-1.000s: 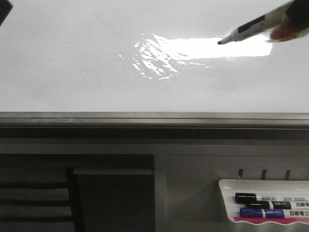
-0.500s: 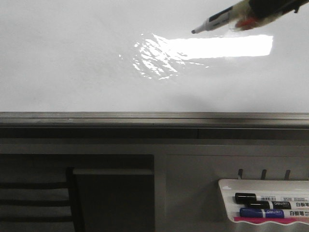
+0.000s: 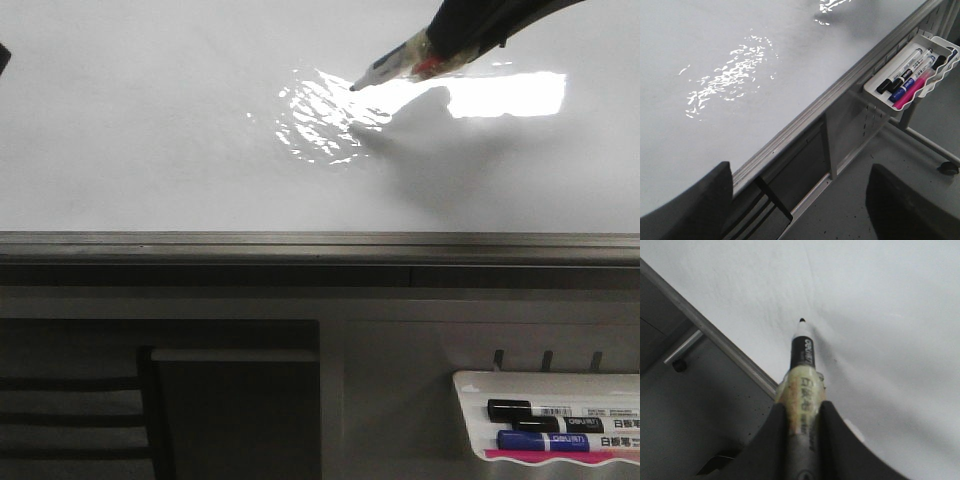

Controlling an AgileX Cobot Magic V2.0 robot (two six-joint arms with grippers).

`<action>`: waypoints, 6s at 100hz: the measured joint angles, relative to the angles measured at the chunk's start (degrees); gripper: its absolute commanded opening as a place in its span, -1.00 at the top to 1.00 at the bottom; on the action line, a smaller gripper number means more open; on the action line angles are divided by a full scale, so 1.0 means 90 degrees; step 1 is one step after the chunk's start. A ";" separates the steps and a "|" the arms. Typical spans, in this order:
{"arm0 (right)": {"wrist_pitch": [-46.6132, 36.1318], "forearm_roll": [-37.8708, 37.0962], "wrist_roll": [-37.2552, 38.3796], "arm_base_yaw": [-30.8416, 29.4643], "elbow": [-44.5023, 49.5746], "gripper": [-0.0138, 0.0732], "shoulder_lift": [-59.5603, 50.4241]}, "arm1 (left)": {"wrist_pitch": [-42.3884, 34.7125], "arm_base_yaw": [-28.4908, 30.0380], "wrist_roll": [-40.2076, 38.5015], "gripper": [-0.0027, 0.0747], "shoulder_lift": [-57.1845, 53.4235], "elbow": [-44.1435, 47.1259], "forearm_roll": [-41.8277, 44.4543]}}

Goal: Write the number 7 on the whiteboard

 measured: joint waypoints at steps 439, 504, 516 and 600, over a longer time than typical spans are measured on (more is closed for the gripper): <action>0.2238 -0.1517 -0.2063 0.0023 -0.0034 -0.23 -0.1744 | 0.0576 -0.2263 0.0576 0.98 0.4192 -0.3207 0.0404; 0.2287 -0.1654 -0.1588 -0.0965 0.0212 -0.23 -0.2263 | 0.1156 0.1288 -0.3605 0.98 0.3574 -0.2485 0.2430; 0.2260 -0.1654 -0.1578 -0.0965 0.0250 -0.23 -0.2263 | 0.0493 0.1601 -0.3616 0.98 0.3551 -0.2071 0.2085; 0.1829 -0.1654 -0.1533 -0.0965 0.0252 -0.23 -0.2263 | -0.0613 0.1684 -0.3631 0.12 0.3500 -0.1449 0.1677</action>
